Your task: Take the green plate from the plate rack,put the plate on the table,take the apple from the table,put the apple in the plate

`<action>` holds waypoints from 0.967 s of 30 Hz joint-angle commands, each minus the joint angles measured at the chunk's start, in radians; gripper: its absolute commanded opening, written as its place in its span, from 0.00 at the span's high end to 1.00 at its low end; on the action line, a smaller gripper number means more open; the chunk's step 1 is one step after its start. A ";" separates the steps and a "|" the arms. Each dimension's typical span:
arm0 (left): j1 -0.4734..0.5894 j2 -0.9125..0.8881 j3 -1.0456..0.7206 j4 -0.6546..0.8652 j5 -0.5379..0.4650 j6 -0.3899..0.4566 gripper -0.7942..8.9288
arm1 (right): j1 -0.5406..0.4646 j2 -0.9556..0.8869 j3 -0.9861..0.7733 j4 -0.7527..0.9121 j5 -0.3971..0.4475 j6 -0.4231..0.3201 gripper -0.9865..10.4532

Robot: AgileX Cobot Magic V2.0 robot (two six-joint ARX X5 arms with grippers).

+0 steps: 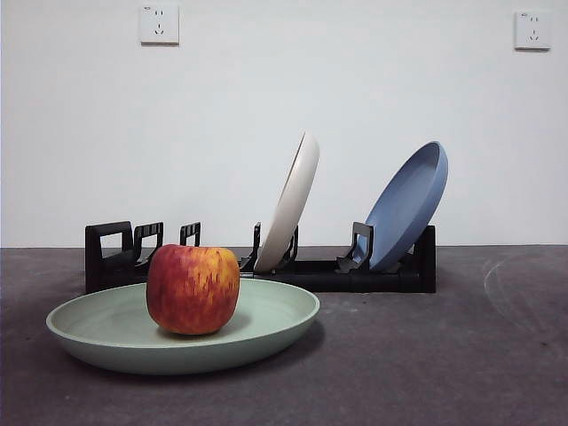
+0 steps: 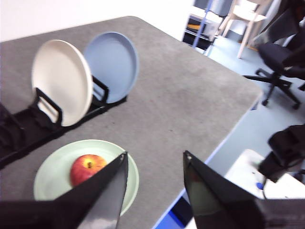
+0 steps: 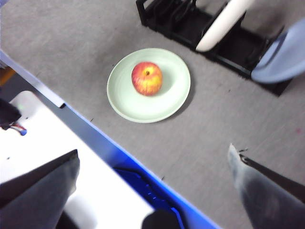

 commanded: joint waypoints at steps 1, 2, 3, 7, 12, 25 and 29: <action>0.003 -0.002 -0.004 0.009 0.035 -0.019 0.72 | 0.002 -0.045 -0.062 -0.022 -0.010 0.059 0.42; 0.003 -0.002 -0.004 0.009 0.038 -0.023 0.72 | 0.002 -0.058 -0.076 -0.022 -0.010 0.064 0.43; 0.003 -0.002 -0.004 0.009 0.043 -0.027 0.72 | 0.002 -0.068 -0.089 -0.022 -0.010 0.066 0.44; 0.003 -0.002 -0.004 0.006 0.061 -0.038 0.74 | 0.002 -0.084 -0.103 -0.022 -0.010 0.064 0.73; 0.003 0.001 -0.004 -0.025 0.060 -0.052 0.93 | 0.002 -0.084 -0.103 -0.022 -0.010 0.045 0.92; 0.003 0.016 -0.004 -0.058 0.045 -0.067 0.93 | 0.001 -0.084 -0.103 -0.022 -0.005 0.046 0.92; 0.003 0.016 -0.004 -0.058 0.023 -0.067 0.92 | 0.001 -0.083 -0.103 -0.021 0.012 0.047 0.91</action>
